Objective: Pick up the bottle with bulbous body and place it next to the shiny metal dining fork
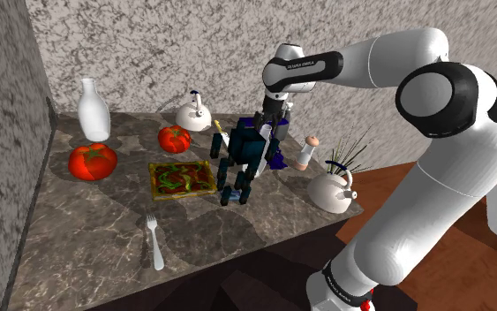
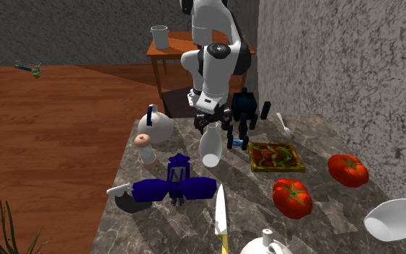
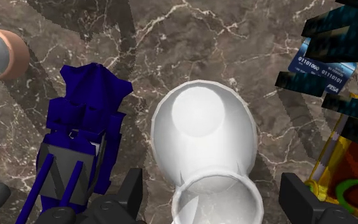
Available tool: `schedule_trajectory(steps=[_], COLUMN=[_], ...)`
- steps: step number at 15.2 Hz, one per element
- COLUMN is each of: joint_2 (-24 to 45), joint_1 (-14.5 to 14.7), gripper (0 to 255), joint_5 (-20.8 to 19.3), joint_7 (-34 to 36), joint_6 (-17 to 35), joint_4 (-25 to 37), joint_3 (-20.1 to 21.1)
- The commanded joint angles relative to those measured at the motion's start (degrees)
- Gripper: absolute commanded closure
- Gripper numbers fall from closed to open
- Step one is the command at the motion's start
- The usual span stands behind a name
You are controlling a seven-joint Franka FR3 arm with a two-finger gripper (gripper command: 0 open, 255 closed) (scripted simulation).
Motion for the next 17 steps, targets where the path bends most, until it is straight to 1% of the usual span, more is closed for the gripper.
schedule_trajectory(steps=[1,4,5,14,17], joint_2=[0.0,0.0,0.0,0.0,-0.78], joint_1=[0.0,0.0,0.0,0.0,0.03], gripper=[0,0,255,255,255], joint_5=[0.0,0.0,0.0,0.0,-0.21], joint_7=[-0.01,0.0,0.0,-0.01,0.13], joint_6=[0.08,0.06,0.06,0.08,-2.13], joint_4=[-0.06,-0.05,-0.05,-0.06,1.39], joint_3=[0.0,0.0,0.0,0.0,0.01])
